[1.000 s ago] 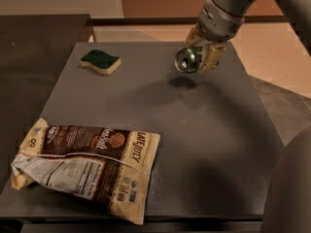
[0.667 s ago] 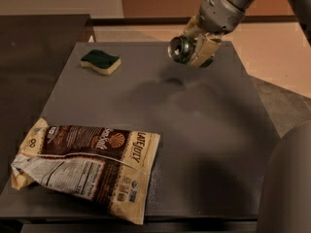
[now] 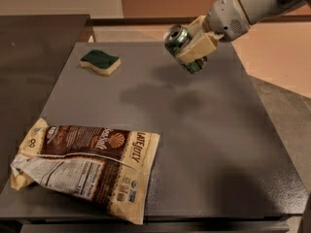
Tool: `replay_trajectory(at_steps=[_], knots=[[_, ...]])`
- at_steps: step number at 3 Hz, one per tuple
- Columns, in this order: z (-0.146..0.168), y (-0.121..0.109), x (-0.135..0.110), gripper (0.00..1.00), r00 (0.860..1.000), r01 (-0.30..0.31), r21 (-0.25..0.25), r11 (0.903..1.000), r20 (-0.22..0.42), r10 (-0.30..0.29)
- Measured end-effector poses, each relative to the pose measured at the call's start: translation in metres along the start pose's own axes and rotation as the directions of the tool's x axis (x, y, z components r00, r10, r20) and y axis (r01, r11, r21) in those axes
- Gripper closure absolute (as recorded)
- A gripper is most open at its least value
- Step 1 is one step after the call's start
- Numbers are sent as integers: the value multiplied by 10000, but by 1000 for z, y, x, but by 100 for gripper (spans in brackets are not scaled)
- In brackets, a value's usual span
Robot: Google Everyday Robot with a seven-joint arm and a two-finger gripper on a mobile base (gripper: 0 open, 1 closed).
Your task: Place green can upright
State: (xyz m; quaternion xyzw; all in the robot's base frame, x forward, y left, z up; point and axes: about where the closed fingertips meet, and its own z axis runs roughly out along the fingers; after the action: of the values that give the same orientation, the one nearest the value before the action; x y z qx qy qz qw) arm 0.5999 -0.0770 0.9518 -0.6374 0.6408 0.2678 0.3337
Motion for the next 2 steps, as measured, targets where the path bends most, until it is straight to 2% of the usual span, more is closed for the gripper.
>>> replay_trajectory(at_steps=[1,2], knots=[[6,9,5,100,9831,-1262,137,9919,1353,1232],[14,13,18,100,9472,-2073,-15,9783,2496,2011]])
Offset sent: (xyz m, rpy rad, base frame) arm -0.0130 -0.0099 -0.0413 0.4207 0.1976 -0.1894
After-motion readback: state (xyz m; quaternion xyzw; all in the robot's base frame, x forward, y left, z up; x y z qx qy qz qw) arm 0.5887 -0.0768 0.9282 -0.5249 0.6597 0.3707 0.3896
